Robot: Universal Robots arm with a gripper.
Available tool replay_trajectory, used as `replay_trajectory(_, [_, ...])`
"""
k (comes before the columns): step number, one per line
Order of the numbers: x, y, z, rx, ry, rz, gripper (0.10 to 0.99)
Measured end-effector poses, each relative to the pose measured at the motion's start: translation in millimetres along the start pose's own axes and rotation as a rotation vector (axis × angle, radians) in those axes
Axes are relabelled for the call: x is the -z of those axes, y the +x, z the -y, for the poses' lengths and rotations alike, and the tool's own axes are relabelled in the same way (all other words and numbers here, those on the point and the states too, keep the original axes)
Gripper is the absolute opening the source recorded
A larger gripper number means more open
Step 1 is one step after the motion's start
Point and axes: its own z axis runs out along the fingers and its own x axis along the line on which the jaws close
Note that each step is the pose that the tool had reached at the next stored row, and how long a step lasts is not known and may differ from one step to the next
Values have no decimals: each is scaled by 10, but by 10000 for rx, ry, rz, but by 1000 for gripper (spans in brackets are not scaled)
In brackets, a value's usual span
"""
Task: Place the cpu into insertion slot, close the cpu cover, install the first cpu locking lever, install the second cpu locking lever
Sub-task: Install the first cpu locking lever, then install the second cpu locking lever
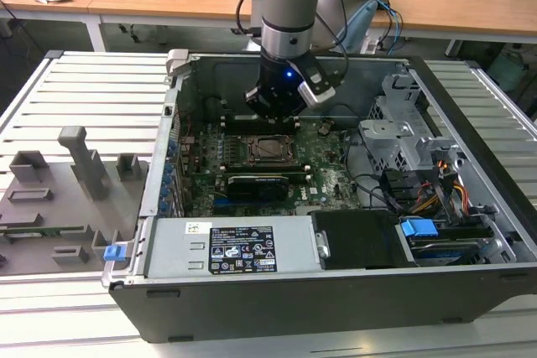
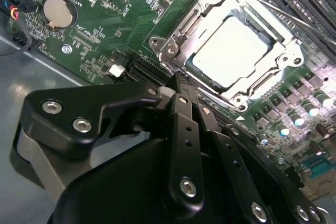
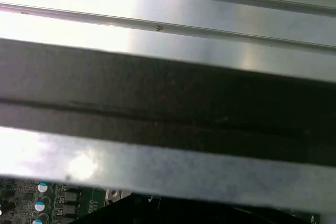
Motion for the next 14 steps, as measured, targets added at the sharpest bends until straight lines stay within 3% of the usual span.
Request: replay_trajectory(14, [3, 7, 62, -1, -1, 1, 110])
